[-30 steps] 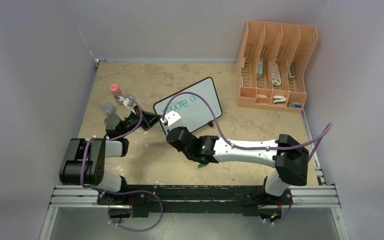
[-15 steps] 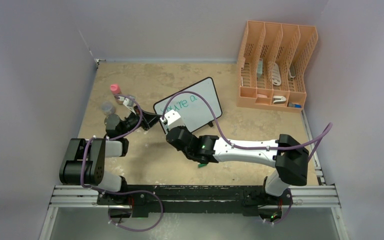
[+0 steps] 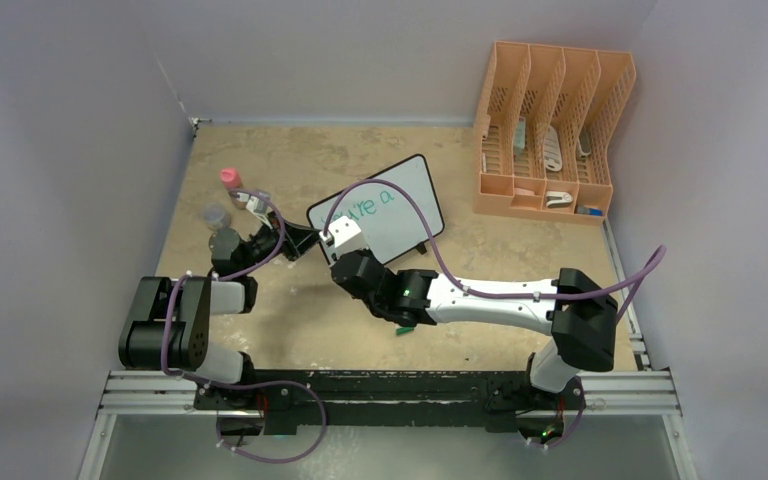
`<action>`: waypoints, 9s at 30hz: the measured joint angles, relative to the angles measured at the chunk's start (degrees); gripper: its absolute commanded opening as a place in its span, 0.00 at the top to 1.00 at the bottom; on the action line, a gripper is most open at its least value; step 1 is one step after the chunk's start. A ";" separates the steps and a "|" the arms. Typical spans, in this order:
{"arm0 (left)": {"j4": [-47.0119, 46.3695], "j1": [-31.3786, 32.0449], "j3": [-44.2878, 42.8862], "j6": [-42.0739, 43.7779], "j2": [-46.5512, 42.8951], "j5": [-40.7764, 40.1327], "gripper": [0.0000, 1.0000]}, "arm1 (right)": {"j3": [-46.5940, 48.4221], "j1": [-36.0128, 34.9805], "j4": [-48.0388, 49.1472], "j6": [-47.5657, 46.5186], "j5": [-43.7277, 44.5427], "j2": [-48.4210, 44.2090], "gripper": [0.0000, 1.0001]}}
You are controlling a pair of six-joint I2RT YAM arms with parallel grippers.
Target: Write a sentence on the whiteboard
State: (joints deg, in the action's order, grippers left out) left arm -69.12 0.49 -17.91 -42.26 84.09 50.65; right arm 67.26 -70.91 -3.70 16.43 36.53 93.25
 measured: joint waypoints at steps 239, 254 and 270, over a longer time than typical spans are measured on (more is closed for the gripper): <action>0.33 0.00 -0.24 0.04 0.00 0.13 1.00 | -1.18 2.05 -0.13 2.23 1.44 -1.40 1.00; 0.28 0.00 -0.24 0.04 0.00 0.15 1.00 | -2.08 2.43 -0.26 2.60 1.49 -2.64 1.00; 0.28 0.00 -0.24 0.04 0.00 0.15 1.00 | -2.99 2.43 -0.26 2.62 1.25 -2.69 1.00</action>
State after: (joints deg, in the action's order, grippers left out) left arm -68.84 0.49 -18.15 -42.22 84.09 50.81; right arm 64.27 -68.49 -3.97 19.05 37.78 90.56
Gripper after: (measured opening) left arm 0.030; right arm 0.149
